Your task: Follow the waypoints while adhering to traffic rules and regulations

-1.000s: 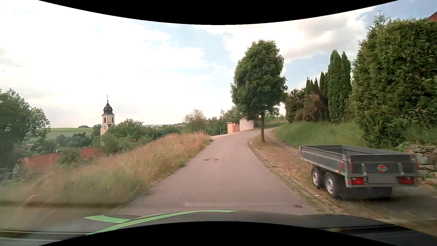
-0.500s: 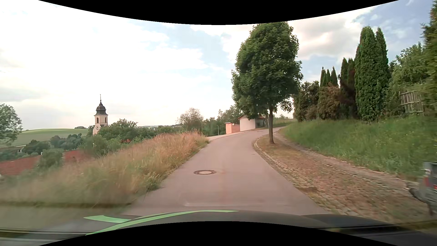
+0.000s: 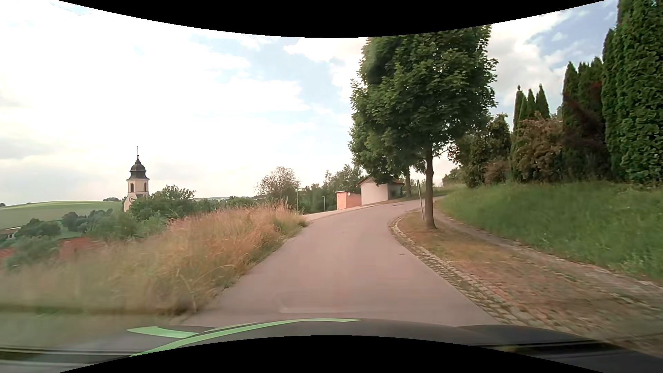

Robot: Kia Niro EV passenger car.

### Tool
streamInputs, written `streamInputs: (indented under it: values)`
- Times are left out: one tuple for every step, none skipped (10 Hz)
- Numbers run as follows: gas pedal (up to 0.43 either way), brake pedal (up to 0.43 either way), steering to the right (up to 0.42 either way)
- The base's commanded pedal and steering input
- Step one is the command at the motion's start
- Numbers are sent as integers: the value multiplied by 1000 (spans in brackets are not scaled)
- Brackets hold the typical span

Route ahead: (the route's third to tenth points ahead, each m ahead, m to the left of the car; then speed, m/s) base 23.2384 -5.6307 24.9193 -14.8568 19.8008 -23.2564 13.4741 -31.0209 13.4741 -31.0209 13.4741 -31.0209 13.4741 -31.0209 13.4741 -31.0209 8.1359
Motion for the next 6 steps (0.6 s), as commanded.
streamInputs:
  values:
    - [0, 0, 30]
    - [0, 0, 31]
    - [0, 0, 34]
    - [0, 0, 36]
    - [0, 0, 37]
    - [0, 0, 39]
